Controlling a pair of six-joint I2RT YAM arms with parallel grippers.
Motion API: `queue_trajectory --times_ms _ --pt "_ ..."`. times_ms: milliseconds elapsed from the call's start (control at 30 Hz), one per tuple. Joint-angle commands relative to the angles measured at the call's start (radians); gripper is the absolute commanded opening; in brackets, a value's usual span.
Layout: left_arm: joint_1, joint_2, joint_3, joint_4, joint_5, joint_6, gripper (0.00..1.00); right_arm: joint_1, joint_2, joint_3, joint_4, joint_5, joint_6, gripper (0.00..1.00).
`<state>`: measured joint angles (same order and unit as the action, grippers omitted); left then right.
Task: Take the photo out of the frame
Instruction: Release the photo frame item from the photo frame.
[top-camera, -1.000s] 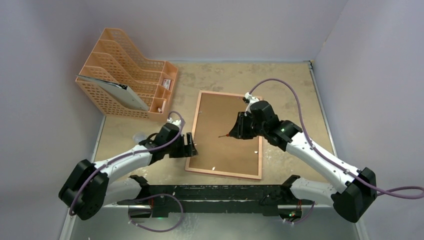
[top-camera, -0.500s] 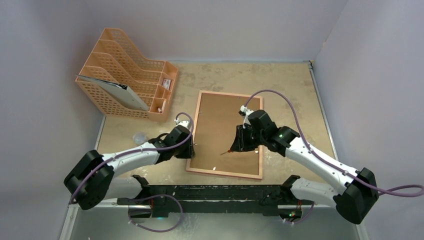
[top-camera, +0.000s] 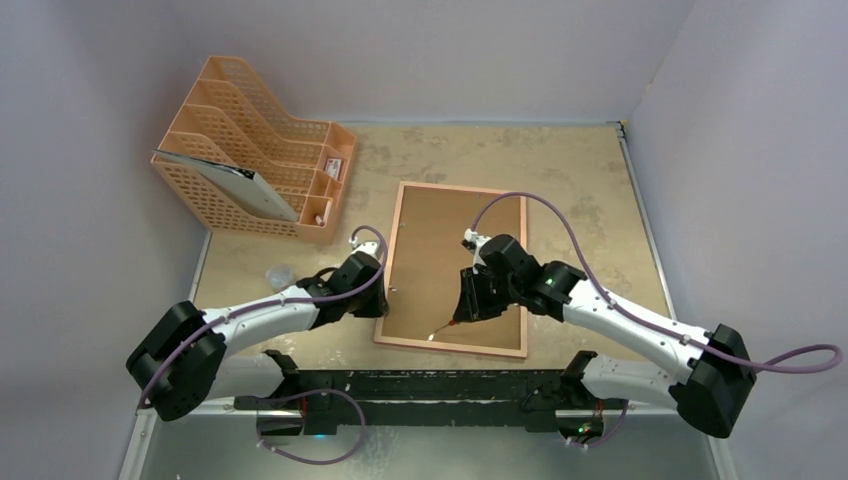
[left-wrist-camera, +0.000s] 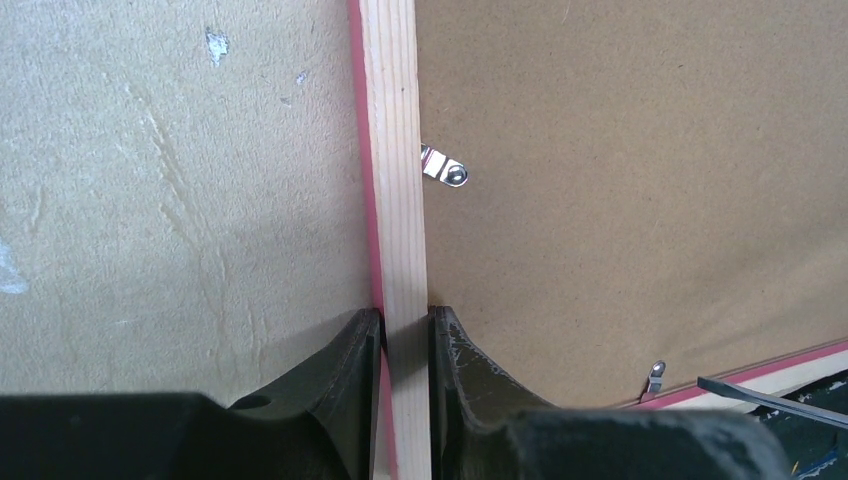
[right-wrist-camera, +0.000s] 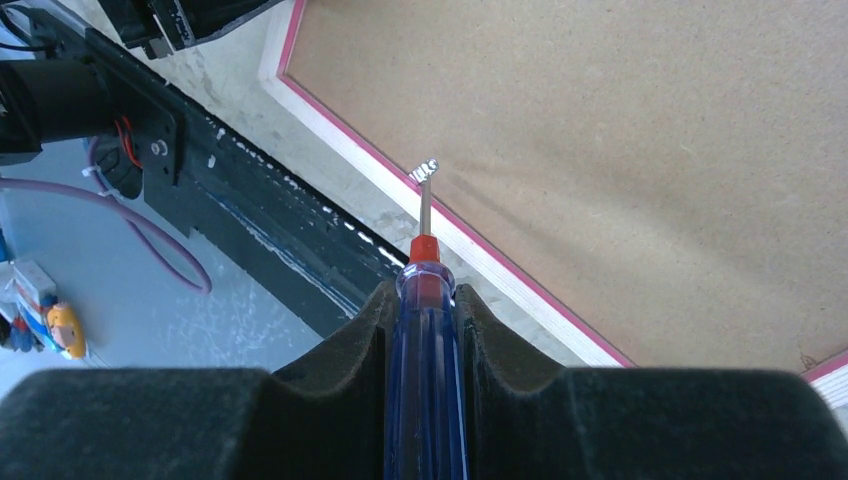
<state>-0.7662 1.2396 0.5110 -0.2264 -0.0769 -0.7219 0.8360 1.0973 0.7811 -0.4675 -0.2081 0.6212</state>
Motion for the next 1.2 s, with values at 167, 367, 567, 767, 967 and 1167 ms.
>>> queue_trajectory --times_ms 167,367,567,767,967,1167 --pt "-0.015 0.016 -0.027 -0.107 0.006 0.022 0.06 0.013 -0.006 -0.029 0.006 0.056 0.038 0.0" --pt "-0.017 0.016 -0.026 -0.109 0.008 0.024 0.06 0.018 0.026 -0.04 0.055 0.035 0.041 0.0" --pt "-0.016 0.02 -0.027 -0.109 0.008 0.024 0.06 0.024 0.029 -0.038 0.053 0.032 0.041 0.0" --pt "-0.017 0.012 -0.027 -0.112 -0.001 0.019 0.15 0.03 0.019 0.015 -0.009 0.06 0.039 0.0" --pt "-0.016 0.014 -0.025 -0.115 -0.004 0.018 0.3 0.031 0.022 0.007 -0.024 0.044 0.022 0.0" --pt "-0.017 0.022 -0.024 -0.115 -0.004 0.018 0.38 0.041 0.034 -0.005 0.011 0.02 0.024 0.0"
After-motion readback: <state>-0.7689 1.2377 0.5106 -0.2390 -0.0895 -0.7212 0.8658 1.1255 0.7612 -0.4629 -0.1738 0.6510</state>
